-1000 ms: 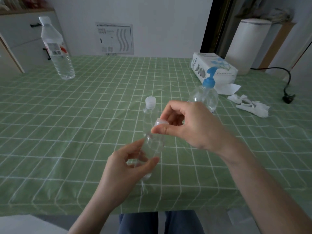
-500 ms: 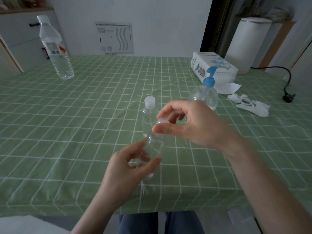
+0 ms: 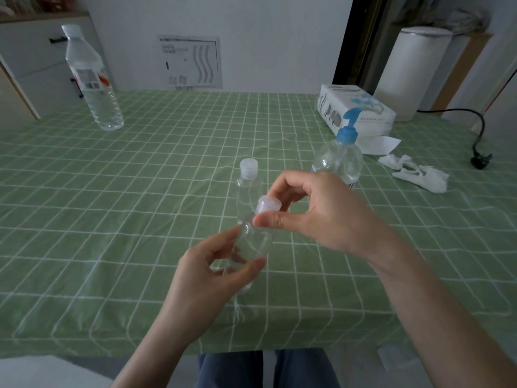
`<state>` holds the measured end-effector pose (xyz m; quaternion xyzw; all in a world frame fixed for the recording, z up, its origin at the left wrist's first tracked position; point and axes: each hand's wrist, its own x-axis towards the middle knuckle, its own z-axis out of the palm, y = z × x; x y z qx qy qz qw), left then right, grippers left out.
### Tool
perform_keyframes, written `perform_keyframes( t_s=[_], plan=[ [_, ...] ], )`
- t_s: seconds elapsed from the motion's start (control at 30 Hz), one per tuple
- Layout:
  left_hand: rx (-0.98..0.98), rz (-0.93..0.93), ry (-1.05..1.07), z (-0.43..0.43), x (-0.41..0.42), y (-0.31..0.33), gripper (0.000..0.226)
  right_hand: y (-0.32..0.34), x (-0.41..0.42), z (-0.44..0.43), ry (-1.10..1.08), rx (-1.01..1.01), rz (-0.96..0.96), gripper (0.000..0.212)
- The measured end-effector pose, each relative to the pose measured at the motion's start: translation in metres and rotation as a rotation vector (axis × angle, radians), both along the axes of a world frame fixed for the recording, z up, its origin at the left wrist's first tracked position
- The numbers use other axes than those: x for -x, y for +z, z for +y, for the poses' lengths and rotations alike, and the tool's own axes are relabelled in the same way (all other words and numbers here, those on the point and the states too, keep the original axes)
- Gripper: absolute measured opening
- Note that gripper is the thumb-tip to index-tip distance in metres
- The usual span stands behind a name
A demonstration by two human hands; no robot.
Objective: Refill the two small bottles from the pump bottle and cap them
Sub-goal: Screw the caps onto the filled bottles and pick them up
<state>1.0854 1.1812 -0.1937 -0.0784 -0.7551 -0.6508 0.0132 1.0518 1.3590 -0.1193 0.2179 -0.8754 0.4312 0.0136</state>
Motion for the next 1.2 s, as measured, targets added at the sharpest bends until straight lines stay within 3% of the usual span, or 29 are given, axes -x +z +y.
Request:
perform_keyframes(
  t_s=[0.1, 0.23, 0.37, 0.5, 0.67, 0.83, 1.0, 1.13, 1.2],
  plan=[
    [-0.012, 0.002, -0.003, 0.000, -0.001, 0.000, 0.056, 0.000, -0.001, 0.000, 0.018, -0.011, -0.047, 0.046],
    [-0.001, 0.023, -0.008, -0.001, 0.001, 0.001, 0.043, -0.001, -0.002, -0.004, 0.002, -0.022, 0.040, 0.035],
    [-0.013, 0.025, -0.007, -0.001, 0.002, 0.001, 0.043, -0.001, -0.003, -0.006, 0.003, -0.032, -0.014, 0.055],
    [-0.007, 0.051, -0.009, -0.002, 0.002, 0.001, 0.038, -0.002, -0.004, -0.005, 0.011, -0.013, 0.025, 0.030],
    [-0.029, 0.031, -0.021, -0.001, 0.000, -0.001, 0.041, 0.000, -0.005, -0.005, 0.009, -0.015, -0.009, 0.052],
    [-0.017, 0.050, -0.017, -0.002, 0.002, 0.002, 0.034, -0.003, -0.005, -0.009, -0.040, 0.009, 0.081, 0.027],
    [-0.016, 0.039, -0.025, -0.004, 0.001, 0.000, 0.039, -0.001, -0.005, -0.009, 0.004, -0.029, -0.006, 0.056],
    [-0.014, 0.049, -0.019, -0.004, 0.001, 0.002, 0.038, -0.003, -0.005, -0.010, -0.011, 0.058, 0.035, 0.030],
    [-0.021, 0.053, -0.018, -0.003, 0.000, 0.004, 0.037, -0.004, -0.004, -0.012, -0.076, 0.064, 0.061, 0.033]
  ],
)
